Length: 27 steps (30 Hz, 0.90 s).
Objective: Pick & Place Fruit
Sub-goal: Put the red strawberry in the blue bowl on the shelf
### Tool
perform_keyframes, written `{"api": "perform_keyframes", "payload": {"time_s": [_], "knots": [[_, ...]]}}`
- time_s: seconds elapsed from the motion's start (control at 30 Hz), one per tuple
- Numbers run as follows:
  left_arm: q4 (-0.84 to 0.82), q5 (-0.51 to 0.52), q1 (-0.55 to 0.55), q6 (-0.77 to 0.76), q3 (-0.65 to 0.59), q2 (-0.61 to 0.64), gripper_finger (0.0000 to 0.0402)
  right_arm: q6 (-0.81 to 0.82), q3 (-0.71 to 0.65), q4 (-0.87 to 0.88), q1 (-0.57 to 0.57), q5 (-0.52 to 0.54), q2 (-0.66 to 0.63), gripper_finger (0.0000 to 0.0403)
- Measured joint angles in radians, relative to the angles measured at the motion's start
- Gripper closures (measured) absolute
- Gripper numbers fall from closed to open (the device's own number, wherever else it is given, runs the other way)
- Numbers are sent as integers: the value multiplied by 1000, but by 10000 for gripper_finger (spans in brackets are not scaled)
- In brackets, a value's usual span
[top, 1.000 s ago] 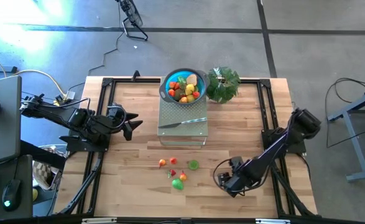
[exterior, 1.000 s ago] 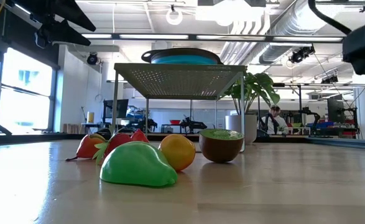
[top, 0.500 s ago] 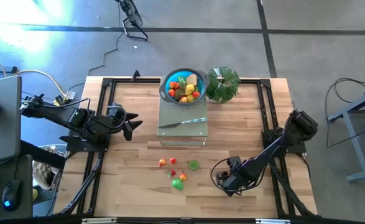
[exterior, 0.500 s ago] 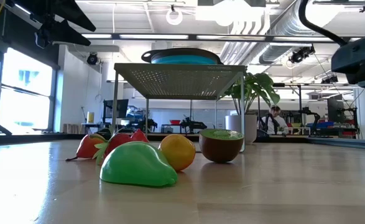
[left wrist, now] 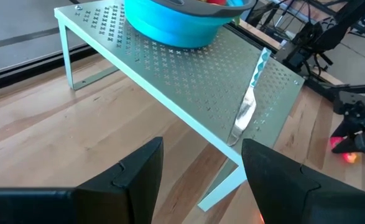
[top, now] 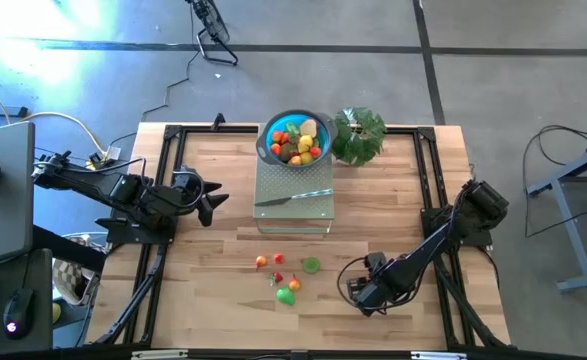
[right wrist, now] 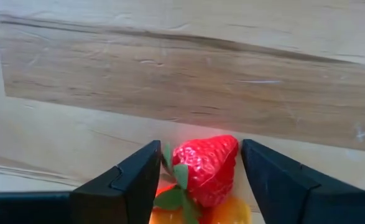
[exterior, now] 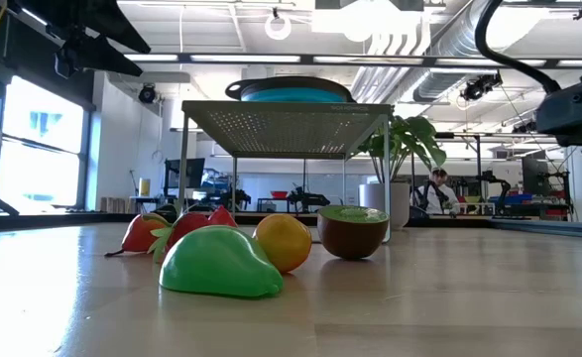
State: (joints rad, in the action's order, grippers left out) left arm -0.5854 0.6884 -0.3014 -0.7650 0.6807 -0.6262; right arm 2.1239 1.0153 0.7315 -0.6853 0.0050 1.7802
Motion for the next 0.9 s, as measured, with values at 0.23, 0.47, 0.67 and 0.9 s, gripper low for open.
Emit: {"api": "perform_keyframes", "payload": {"time_s": [0.23, 0.47, 0.67, 0.9], "knots": [[-1, 0, 0, 0, 0, 0, 187, -7, -2, 7, 0, 1, 0, 228], [-1, 0, 0, 0, 0, 0, 187, -19, -2, 10, 0, 4, 1, 268], [-1, 0, 0, 0, 0, 0, 187, -37, -2, 9, 0, 5, 1, 261], [-15, 0, 0, 0, 0, 0, 187, -85, -3, 8, 0, 7, 0, 268]]}}
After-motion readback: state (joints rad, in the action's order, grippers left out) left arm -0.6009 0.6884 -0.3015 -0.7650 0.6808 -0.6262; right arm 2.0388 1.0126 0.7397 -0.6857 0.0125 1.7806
